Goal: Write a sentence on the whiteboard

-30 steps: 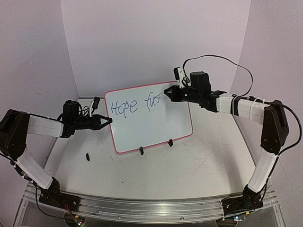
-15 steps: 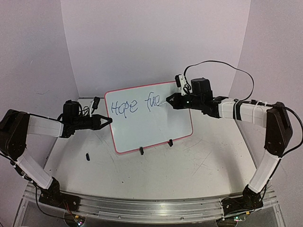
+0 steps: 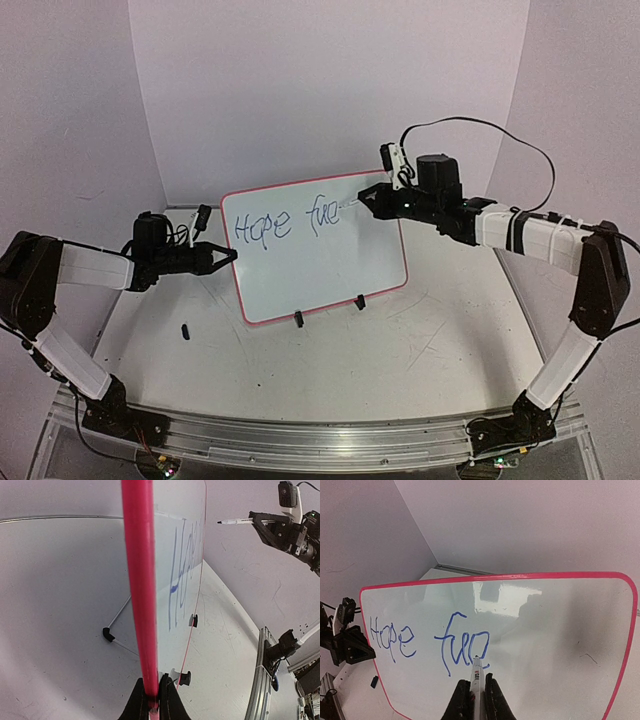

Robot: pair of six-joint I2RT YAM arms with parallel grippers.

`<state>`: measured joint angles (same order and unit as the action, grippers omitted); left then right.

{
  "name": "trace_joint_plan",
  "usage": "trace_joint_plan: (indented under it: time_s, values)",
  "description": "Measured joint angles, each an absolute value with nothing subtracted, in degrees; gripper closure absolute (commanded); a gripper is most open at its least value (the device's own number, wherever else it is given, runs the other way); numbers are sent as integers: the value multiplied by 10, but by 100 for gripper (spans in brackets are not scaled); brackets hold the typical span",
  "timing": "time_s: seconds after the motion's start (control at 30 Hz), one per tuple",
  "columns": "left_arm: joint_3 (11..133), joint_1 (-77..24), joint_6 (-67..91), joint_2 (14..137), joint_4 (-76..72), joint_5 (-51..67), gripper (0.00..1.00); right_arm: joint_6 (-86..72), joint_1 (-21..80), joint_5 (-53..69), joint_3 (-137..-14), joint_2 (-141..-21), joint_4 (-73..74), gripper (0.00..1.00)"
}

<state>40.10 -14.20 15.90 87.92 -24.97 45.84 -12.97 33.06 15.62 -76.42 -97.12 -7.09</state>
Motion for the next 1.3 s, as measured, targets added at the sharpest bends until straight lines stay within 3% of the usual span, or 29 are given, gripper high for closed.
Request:
trace_joint_plan:
  time_s: [1.3]
  values:
    - [401,-142,158,879,-250,458,100,-129,301,153,-852,-1032,-57,100]
